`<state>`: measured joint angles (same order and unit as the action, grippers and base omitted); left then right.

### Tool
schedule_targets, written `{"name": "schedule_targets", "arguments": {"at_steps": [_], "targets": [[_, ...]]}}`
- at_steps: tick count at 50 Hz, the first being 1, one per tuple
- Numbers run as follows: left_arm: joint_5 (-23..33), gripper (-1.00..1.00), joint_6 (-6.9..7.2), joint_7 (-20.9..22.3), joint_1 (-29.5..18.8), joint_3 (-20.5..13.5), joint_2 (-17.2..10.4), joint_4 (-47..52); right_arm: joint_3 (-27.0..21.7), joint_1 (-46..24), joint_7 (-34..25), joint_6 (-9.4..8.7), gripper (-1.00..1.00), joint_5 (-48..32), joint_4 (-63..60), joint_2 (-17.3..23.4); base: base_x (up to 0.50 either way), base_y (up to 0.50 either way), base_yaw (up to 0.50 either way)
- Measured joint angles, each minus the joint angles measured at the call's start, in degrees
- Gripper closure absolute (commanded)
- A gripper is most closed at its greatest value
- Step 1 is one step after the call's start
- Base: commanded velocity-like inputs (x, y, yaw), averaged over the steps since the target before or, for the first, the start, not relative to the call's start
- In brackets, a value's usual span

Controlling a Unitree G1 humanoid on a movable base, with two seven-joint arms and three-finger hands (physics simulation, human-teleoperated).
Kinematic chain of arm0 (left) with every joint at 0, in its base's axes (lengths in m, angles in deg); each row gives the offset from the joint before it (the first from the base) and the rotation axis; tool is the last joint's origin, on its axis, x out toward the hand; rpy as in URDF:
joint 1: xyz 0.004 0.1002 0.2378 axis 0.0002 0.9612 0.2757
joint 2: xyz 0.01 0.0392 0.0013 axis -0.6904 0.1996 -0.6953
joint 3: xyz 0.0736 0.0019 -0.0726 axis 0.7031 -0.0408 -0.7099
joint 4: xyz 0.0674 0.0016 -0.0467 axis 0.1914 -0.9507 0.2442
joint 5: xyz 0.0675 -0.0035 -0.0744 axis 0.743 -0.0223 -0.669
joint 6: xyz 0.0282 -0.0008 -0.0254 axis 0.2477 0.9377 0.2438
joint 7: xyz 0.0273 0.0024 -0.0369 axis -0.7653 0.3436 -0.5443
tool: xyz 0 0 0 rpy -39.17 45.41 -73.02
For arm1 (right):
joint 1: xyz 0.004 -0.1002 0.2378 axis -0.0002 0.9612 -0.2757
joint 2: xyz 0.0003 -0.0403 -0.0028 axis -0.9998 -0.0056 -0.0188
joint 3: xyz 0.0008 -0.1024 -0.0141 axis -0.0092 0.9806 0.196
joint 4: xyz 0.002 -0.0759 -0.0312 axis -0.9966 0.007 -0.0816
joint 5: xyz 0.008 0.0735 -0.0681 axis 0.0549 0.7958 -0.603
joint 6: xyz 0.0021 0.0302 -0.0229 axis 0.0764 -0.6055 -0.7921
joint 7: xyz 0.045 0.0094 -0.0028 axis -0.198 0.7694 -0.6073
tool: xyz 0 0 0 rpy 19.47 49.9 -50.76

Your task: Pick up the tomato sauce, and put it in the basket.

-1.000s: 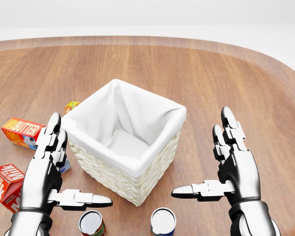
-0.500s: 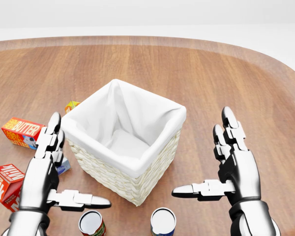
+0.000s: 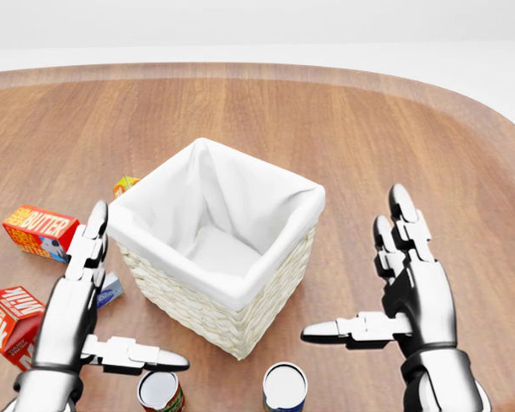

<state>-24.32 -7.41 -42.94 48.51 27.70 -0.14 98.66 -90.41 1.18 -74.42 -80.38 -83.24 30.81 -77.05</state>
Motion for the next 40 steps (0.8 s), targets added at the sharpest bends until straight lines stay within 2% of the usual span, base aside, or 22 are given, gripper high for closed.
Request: {"name": "schedule_targets", "arguments": {"at_steps": [27,40], "targets": [[6.3,-1.00,0.16,0.7,1.2,-0.1,-0.3,1.9,-0.3,-0.5,0.2,0.00,-1.00,0.1,0.3,0.1,0.00,0.00,0.00],[9.0,-1.00,-0.35,1.0,2.1,0.4,-0.3,2.7,-0.4,-0.5,0.2,0.00,-1.00,0.1,0.2,0.2,0.00,0.00,0.00]]}}
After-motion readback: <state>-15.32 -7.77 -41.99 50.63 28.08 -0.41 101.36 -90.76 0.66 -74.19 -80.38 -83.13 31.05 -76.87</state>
